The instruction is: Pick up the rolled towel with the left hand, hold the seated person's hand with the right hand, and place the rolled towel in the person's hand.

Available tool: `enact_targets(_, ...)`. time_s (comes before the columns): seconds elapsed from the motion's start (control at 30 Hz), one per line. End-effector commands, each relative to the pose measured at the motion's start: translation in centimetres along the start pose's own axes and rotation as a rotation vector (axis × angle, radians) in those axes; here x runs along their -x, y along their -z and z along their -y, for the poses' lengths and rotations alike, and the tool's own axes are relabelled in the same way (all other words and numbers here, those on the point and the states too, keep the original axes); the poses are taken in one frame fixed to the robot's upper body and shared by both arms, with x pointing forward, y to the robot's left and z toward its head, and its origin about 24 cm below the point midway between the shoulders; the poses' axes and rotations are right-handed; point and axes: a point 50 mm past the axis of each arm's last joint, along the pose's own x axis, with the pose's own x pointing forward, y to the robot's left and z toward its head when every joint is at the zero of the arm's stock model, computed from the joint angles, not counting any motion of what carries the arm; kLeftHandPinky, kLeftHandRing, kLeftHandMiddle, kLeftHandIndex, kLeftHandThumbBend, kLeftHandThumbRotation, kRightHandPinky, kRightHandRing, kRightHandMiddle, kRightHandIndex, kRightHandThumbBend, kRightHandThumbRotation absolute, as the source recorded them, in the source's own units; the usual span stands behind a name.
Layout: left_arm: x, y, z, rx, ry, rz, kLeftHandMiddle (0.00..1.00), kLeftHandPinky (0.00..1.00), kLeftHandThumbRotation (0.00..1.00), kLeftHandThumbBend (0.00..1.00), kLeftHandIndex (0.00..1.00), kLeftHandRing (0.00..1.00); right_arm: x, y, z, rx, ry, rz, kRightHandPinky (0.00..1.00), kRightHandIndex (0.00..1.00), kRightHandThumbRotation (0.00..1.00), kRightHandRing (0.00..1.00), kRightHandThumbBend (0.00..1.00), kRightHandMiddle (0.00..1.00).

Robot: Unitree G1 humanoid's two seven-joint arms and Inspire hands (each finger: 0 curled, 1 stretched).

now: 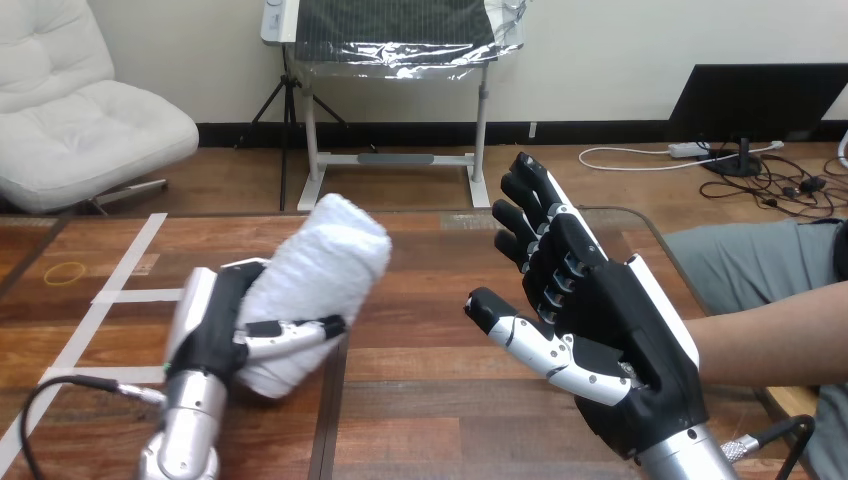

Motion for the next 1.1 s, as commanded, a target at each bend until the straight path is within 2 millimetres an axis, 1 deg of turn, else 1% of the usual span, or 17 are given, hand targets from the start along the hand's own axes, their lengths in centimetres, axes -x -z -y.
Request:
enact_targets(0.0,-1.1,-6.7,-1.2,0.133,-0.071,0.307,0.42,0.42,0.15,0.69,0.49,0.41,-1.1,-1.9,0.5,0.039,0.009,0.095,1.00,1.00,0.00,1.00,0.49,1.00)
enact_targets(0.13,-0.5,-7.8,-0.9,0.134,-0.069,0.350,0.42,0.41,0.17,0.69,0.49,0.41,-1.2,-2.0,0.6,0.051,0.010,0.099,1.00,1.00,0.00,1.00,0.49,1.00)
enact_targets(0.23,-0.2,-8.5,-0.7,0.129,-0.073,0.373,0.41,0.36,0.19,0.69,0.49,0.38,-1.2,-2.0,0.8,0.057,0.010,0.102,1.00,1.00,0.00,1.00,0.49,1.00)
enact_targets(0.27,-0.1,-8.7,-0.6,0.130,-0.073,0.381,0.41,0.33,0.19,0.68,0.49,0.36,-1.2,-2.0,0.8,0.059,0.010,0.102,1.00,1.00,0.00,1.00,0.48,1.00)
enact_targets(0.53,0.4,-10.2,-0.1,0.157,-0.068,0.429,0.40,0.28,0.15,0.65,0.49,0.33,-1.2,-2.1,1.1,0.088,0.023,0.093,1.00,1.00,0.00,1.00,0.49,1.00)
enact_targets(0.7,0.6,-10.9,0.2,0.171,-0.062,0.444,0.39,0.29,0.13,0.63,0.49,0.34,-1.3,-2.1,1.4,0.111,0.031,0.091,1.00,1.00,0.00,1.00,0.50,1.00)
enact_targets(0.87,0.7,-11.4,0.4,0.181,-0.059,0.459,0.39,0.30,0.11,0.63,0.50,0.34,-1.3,-2.2,1.9,0.191,0.046,0.085,1.00,1.00,0.00,1.00,0.51,1.00)
enact_targets(1.07,0.8,-11.9,0.5,0.184,-0.052,0.466,0.40,0.32,0.12,0.63,0.50,0.36,-1.4,-2.4,2.7,0.283,0.054,0.061,1.00,1.00,0.00,1.00,0.52,1.00)
